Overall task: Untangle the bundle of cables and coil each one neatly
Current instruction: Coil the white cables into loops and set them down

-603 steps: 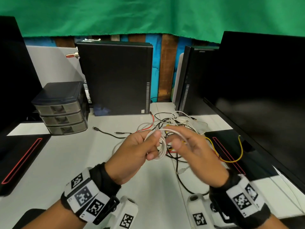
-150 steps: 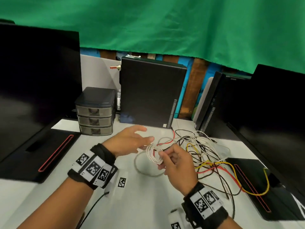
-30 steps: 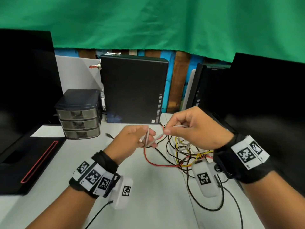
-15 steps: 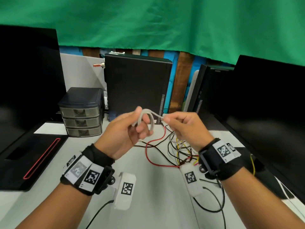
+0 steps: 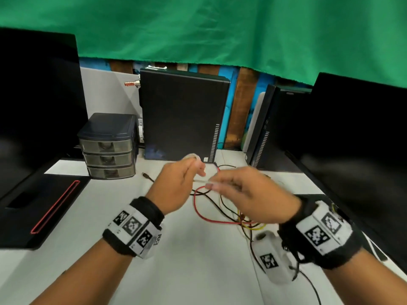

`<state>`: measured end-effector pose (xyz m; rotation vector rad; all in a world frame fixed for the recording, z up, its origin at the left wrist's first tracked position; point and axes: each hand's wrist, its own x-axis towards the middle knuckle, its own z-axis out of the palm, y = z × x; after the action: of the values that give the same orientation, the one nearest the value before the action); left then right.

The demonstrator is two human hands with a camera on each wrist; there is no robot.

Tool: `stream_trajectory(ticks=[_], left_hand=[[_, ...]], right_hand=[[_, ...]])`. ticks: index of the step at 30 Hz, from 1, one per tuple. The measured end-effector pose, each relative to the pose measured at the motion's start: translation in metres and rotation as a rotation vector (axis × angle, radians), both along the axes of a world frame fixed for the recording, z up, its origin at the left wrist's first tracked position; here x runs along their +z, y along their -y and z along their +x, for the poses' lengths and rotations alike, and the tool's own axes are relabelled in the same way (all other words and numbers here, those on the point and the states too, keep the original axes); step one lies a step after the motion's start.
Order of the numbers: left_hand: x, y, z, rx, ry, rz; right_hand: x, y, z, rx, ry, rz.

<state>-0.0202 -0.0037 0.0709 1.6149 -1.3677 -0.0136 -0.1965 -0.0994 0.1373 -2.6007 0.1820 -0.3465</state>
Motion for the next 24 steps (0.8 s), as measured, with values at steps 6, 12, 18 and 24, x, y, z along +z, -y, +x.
stream_trajectory(ticks=[6, 12, 18, 24], left_hand=[[0.012, -0.005, -0.015, -0.327, -0.343, 0.149], [0.034, -0.023, 0.010, -0.466, -0.491, 0.125], [0.025, -0.022, 0.026, -0.300, -0.331, 0.376], [0.019, -0.015, 0.014, -0.321, -0.368, 0.513]], right_hand=[[0.032, 0.054, 0.008, -0.184, 0.181, 0.026], [0.036, 0.117, 0.010, -0.408, 0.004, -0.313], [0.075, 0.176, -0.005, -0.763, 0.099, -0.351], [0.109, 0.172, 0.009, -0.684, 0.424, -0.439]])
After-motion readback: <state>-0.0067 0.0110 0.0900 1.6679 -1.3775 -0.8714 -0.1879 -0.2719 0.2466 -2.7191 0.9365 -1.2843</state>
